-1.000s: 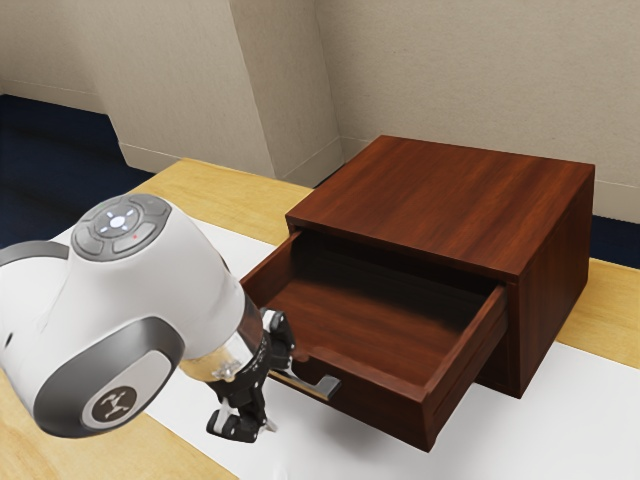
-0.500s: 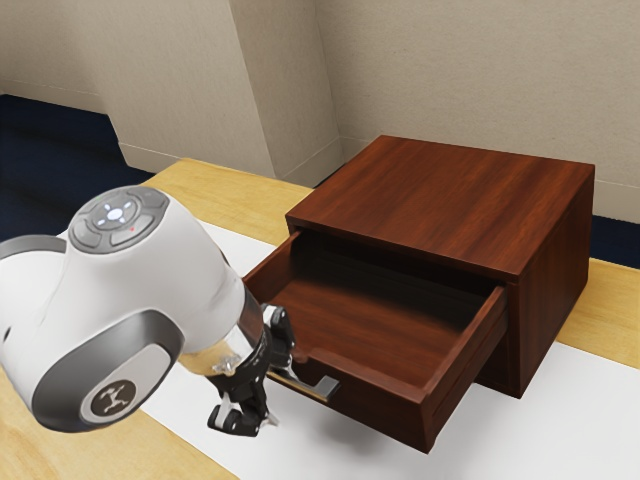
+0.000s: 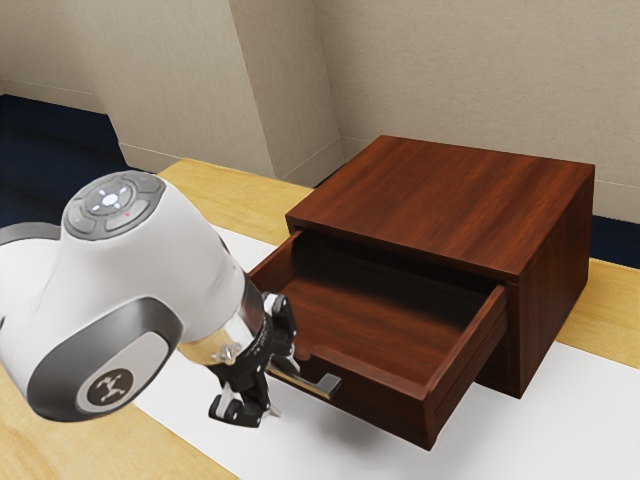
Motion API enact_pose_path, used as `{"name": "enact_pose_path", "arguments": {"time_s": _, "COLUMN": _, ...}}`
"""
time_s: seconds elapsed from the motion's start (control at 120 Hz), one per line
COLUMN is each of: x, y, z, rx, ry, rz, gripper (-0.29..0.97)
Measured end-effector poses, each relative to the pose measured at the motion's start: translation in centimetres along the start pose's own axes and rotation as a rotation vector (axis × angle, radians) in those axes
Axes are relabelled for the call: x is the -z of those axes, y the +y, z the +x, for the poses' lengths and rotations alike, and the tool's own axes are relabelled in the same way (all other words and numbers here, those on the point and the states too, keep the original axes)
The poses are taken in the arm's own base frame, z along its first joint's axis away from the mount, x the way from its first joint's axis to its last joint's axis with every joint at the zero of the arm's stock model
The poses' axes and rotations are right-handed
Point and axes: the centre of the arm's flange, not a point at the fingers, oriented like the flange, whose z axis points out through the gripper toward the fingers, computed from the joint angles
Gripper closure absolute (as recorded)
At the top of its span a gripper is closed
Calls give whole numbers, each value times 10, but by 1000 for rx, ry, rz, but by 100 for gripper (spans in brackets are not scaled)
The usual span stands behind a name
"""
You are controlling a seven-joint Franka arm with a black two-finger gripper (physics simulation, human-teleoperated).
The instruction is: Pull the drawer handle with one arm to open the drawer
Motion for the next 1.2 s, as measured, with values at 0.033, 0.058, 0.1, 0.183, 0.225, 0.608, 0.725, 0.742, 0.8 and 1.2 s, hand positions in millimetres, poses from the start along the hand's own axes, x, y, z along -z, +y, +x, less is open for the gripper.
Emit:
{"name": "enact_pose_path", "arguments": {"time_s": 0.033, "x": 1, "y": 0, "z": 0, "rx": 0, "ry": 1, "rz": 2, "gripper": 37}}
{"name": "enact_pose_path", "arguments": {"time_s": 0.058, "x": 2, "y": 0, "z": 0, "rx": 0, "ry": 1, "rz": 4, "gripper": 37}}
{"name": "enact_pose_path", "arguments": {"time_s": 0.1, "x": 3, "y": 0, "z": 0, "rx": 0, "ry": 3, "rz": 8, "gripper": 37}}
{"name": "enact_pose_path", "arguments": {"time_s": 0.183, "x": 7, "y": 2, "z": -1, "rx": 0, "ry": 3, "rz": 10, "gripper": 37}}
{"name": "enact_pose_path", "arguments": {"time_s": 0.225, "x": 10, "y": 3, "z": -1, "rx": 0, "ry": 2, "rz": 9, "gripper": 37}}
{"name": "enact_pose_path", "arguments": {"time_s": 0.608, "x": 38, "y": 11, "z": -8, "rx": 11, "ry": -24, "rz": 45, "gripper": 36}}
{"name": "enact_pose_path", "arguments": {"time_s": 0.725, "x": 44, "y": 21, "z": -13, "rx": 15, "ry": -44, "rz": 78, "gripper": 33}}
{"name": "enact_pose_path", "arguments": {"time_s": 0.742, "x": 44, "y": 22, "z": -14, "rx": 15, "ry": -46, "rz": 83, "gripper": 33}}
{"name": "enact_pose_path", "arguments": {"time_s": 0.8, "x": 47, "y": 25, "z": -16, "rx": 15, "ry": -55, "rz": 94, "gripper": 30}}
{"name": "enact_pose_path", "arguments": {"time_s": 1.2, "x": 168, "y": 84, "z": -51, "rx": -45, "ry": -192, "rz": 41, "gripper": 9}}
